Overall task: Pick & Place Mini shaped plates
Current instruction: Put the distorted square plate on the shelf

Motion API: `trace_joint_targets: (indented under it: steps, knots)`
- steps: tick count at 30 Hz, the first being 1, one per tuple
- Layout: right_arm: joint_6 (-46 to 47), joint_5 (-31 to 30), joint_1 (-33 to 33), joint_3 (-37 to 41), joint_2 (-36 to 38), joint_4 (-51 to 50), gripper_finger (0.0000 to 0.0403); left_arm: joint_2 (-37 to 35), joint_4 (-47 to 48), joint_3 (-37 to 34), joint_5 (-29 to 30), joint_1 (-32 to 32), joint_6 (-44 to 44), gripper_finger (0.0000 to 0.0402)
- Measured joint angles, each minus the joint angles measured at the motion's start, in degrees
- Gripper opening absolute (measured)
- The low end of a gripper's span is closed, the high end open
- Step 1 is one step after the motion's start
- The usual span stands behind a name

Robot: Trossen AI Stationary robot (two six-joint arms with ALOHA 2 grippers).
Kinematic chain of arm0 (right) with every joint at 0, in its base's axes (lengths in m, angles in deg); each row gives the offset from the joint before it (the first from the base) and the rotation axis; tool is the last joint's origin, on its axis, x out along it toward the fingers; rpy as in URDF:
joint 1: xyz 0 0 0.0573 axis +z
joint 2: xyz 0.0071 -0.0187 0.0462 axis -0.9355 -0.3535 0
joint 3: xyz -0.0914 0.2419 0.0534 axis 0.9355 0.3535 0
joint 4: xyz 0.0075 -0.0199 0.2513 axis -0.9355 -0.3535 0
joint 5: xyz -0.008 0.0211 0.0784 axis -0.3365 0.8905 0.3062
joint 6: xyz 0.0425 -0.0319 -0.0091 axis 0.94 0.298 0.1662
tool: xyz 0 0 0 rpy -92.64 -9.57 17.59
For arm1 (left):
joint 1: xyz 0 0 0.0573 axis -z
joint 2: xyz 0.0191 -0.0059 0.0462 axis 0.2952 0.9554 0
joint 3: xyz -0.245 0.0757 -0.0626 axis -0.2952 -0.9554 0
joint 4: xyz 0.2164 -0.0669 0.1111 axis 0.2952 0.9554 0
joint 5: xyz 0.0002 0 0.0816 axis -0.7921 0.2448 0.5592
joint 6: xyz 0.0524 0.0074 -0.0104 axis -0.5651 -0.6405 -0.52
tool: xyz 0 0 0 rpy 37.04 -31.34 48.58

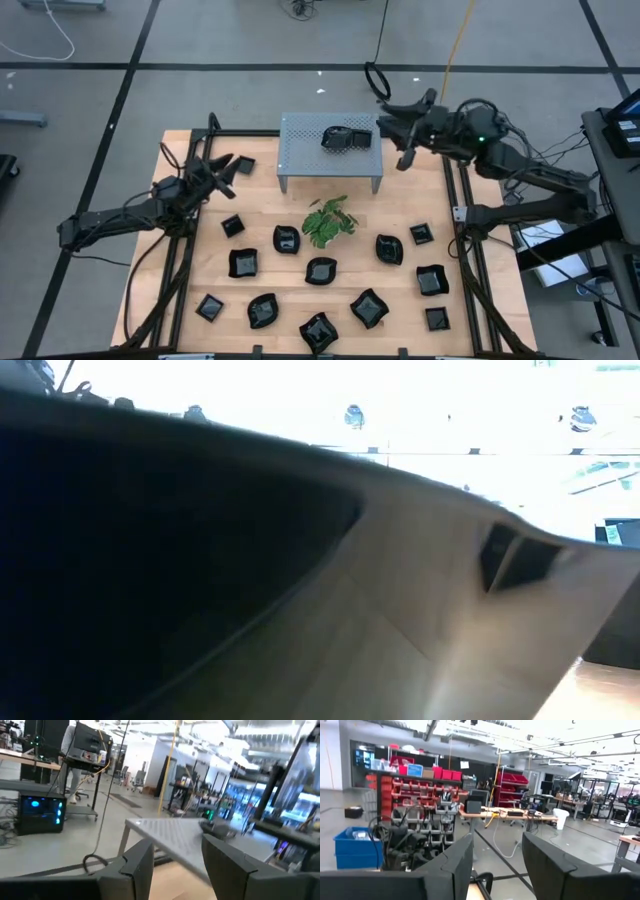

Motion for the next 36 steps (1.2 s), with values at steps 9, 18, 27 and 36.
trace_joint_targets:
  steps: [9,18,27,36]
  knots:
    - [0.3,0.0,0.0,0.0,1.4,-1.4,0.0155,0.0,-8.0,0.0,-1.6,0.0,4.7,0.0170]
    - [0.2,0.0,0.0,1.1,1.2,-2.4,0.0155,0.0,-11.4,0.0,-2.9,0.0,10.9,0.0170]
    - [0.1,0.0,0.0,2.4,1.2,-2.4,0.0155,5.2,-9.5,5.5,-17.9,3.1,6.5,0.0170]
    - [0.1,0.0,0.0,2.4,1.2,-2.5,0.0155,20.6,17.2,21.6,-26.0,9.3,6.1,0.0170]
